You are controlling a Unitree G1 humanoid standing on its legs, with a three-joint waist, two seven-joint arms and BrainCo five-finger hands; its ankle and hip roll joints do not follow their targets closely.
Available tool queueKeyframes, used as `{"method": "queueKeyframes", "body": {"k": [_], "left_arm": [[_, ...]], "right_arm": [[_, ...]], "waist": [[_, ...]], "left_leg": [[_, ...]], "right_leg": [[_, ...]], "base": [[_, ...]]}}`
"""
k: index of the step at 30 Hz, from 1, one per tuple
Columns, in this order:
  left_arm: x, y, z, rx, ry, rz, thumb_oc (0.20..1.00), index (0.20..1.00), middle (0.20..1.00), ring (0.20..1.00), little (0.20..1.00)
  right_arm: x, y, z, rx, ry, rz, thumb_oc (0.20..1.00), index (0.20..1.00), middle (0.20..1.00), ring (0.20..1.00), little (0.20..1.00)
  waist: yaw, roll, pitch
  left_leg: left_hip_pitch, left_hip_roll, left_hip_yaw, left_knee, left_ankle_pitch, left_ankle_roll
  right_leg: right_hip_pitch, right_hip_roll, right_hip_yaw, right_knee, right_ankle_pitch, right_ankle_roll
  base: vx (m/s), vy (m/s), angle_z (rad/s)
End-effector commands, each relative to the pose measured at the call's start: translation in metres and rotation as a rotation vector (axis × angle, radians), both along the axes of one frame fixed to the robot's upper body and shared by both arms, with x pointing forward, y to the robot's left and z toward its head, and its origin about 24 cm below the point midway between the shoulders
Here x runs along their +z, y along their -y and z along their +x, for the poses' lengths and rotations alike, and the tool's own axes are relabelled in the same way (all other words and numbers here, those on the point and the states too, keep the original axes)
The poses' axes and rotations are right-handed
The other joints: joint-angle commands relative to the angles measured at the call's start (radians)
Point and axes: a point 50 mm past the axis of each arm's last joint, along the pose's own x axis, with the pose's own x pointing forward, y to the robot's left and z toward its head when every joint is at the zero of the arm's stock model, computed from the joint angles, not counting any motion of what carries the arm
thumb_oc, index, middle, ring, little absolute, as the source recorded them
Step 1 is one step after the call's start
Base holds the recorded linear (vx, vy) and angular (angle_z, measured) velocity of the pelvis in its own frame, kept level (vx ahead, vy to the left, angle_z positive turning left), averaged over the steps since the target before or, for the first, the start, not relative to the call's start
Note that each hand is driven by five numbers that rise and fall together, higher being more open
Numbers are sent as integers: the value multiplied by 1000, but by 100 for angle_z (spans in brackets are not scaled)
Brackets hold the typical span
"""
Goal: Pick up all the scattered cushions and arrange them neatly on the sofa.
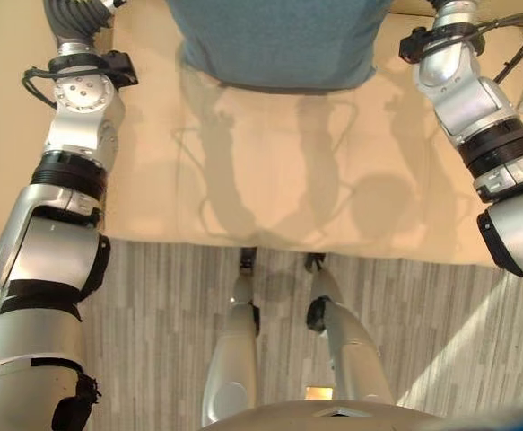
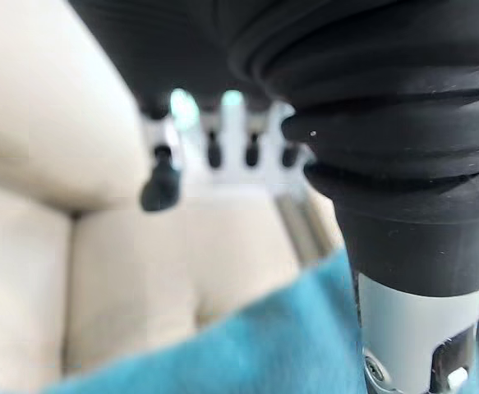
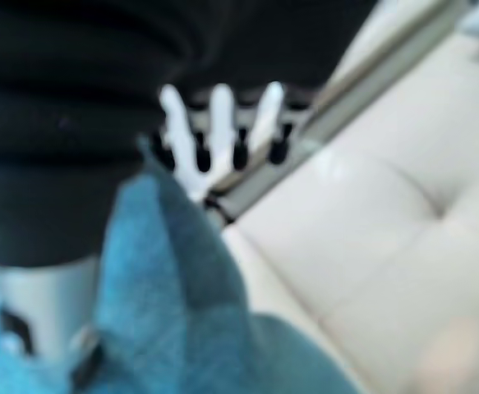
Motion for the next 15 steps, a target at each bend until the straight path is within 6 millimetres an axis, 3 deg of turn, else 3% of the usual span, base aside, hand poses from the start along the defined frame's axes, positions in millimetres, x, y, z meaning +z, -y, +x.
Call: {"method": "queueKeyframes", "body": {"k": [1,2,3,7,8,9,10,11,12,14,15], "left_arm": [[20,-6,-8,36,80,36,1000,1000,1000,1000,1000],[20,-7,-10,33,88,31,1000,1000,1000,1000,1000],[6,-12,-14,20,83,37,1000,1000,1000,1000,1000],[-33,-18,-24,-13,43,37,1000,1000,1000,1000,1000],[-69,-23,-36,-30,-8,22,1000,1000,1000,1000,1000],[-71,-24,-36,-28,-11,22,1000,1000,1000,1000,1000],[-99,-28,-49,-29,-67,32,1000,1000,1000,1000,1000],[-116,-31,-57,-20,-106,38,1000,1000,1000,1000,1000],[-155,-35,-77,-13,-199,17,1000,1000,1000,1000,1000],[-202,-42,-102,2,-333,-45,1000,1000,1000,1000,1000],[-216,-43,-111,6,-374,-70,1000,1000,1000,1000,1000]], "right_arm": [[18,1,-5,-37,69,-18,1000,1000,1000,1000,1000],[18,3,-5,-44,63,-27,1000,1000,1000,1000,1000],[14,17,-6,-64,54,-30,1000,1000,1000,1000,1000],[-6,34,-9,-32,20,-8,1000,1000,1000,1000,1000],[-30,50,-11,-5,-32,15,1000,1000,1000,1000,1000],[-31,50,-11,-4,-34,14,1000,1000,1000,1000,1000],[-59,63,-14,14,-100,30,1000,1000,1000,1000,1000],[-71,70,-17,14,-127,35,1000,1000,1000,1000,1000],[-104,82,-24,24,-208,32,1000,1000,1000,1000,1000],[-147,95,-34,8,-332,10,1000,1000,1000,1000,1000],[-161,96,-38,19,-379,4,1000,1000,1000,1000,1000]], "waist": [[42,-16,-82],[46,-16,-81],[52,-14,-83],[53,-19,-85],[54,-25,-84],[54,-24,-84],[55,-28,-80],[58,-28,-80],[65,-27,-78],[72,-27,-76],[75,-26,-77]], "left_leg": [[95,3,-33,-19,7,-111],[98,3,-33,-19,6,-112],[114,3,-31,-19,4,-113],[156,9,-27,-19,-6,-114],[199,17,-19,-19,-22,-114],[202,17,-19,-19,-23,-114],[244,24,-10,-19,-41,-112],[264,27,-6,-19,-45,-111],[314,35,3,-19,-54,-109],[362,44,12,-19,-66,-105],[380,44,16,-19,-69,-102]], "right_leg": [[150,-91,-115,38,-92,226],[153,-91,-118,39,-93,226],[173,-93,-126,40,-95,227],[218,-92,-135,37,-102,226],[262,-92,-143,38,-109,224],[265,-91,-143,38,-109,224],[311,-90,-142,34,-115,222],[333,-89,-143,32,-117,220],[387,-87,-145,19,-122,219],[439,-89,-142,8,-126,219],[459,-87,-139,4,-130,218]], "base": [[0,0,0],[0,0,0],[0,0,0],[14,-5,-2],[32,-17,-5],[37,-32,-5],[33,-20,1],[66,-39,5],[56,-26,5],[37,-28,-2],[16,-25,-7]]}}
